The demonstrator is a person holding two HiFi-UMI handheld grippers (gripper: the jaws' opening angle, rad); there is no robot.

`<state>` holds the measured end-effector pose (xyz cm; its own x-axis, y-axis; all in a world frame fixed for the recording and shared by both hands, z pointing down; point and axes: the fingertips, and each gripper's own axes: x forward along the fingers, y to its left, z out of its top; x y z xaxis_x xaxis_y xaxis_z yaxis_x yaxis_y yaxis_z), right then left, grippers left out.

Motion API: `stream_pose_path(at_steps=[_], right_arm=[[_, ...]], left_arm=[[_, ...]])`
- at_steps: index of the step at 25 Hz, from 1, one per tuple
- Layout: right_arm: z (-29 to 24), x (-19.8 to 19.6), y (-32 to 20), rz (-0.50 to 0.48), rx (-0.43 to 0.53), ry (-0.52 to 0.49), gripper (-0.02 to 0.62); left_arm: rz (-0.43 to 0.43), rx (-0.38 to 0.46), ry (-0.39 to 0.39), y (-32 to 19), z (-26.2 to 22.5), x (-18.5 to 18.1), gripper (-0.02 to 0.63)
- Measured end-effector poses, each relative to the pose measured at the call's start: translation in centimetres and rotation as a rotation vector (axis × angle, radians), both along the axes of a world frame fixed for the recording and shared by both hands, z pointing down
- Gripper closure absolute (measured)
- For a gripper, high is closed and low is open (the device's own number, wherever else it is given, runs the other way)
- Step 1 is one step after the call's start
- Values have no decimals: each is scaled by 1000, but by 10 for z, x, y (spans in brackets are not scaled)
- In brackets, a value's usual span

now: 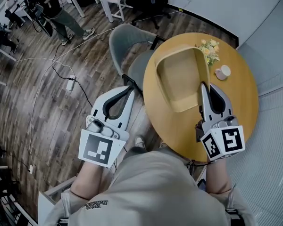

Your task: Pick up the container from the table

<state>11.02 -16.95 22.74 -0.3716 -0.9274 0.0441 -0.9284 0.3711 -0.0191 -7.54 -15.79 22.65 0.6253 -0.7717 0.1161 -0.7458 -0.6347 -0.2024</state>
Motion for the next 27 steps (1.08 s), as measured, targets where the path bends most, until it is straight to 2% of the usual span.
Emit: stream_pose_path(at_steps=[13, 27], right_arm=[[4, 8, 1, 20, 10, 63, 560], [5, 19, -13, 28, -5, 79, 560]], left_arm=[[-10, -8, 40, 1, 3, 2, 586], [-14, -19, 31, -6, 7, 5, 585]])
